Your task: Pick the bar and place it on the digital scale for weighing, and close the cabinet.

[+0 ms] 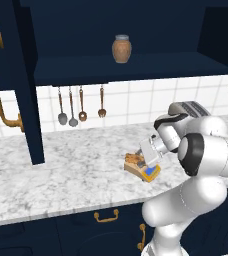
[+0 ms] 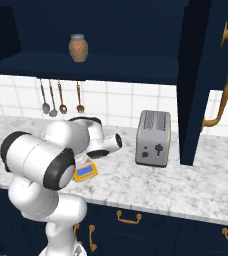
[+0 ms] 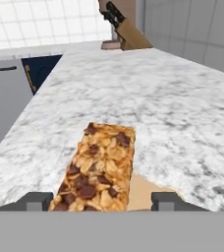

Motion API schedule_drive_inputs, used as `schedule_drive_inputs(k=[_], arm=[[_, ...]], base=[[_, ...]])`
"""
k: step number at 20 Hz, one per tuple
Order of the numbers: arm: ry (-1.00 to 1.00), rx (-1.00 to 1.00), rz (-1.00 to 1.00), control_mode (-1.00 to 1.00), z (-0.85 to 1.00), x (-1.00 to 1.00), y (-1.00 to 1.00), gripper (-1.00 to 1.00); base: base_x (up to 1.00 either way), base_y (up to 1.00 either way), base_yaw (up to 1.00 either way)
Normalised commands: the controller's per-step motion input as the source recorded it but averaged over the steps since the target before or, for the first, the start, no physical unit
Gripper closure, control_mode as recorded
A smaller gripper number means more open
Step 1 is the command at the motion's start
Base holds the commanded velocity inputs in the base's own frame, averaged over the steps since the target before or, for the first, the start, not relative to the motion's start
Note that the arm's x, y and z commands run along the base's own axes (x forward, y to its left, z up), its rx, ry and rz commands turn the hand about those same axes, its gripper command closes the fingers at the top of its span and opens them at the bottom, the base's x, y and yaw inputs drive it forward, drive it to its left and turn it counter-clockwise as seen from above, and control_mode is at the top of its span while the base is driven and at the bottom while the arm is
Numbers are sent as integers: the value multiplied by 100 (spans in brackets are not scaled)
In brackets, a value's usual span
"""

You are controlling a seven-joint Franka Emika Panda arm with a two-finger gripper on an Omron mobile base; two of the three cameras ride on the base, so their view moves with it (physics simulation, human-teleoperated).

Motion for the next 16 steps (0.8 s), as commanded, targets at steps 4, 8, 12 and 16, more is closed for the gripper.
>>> schedule_drive_inputs(k=[4, 8, 12, 16], arm=[[-1, 0, 0, -100, 0, 0, 0, -100], [-6, 0, 2, -100, 1, -16, 0, -100], [-10, 0, 1, -100, 3, -30, 0, -100], [-13, 0, 0, -100, 15, -24, 0, -100]], base=[[0, 0, 0], [0, 0, 0], [0, 0, 0], [0, 0, 0]])
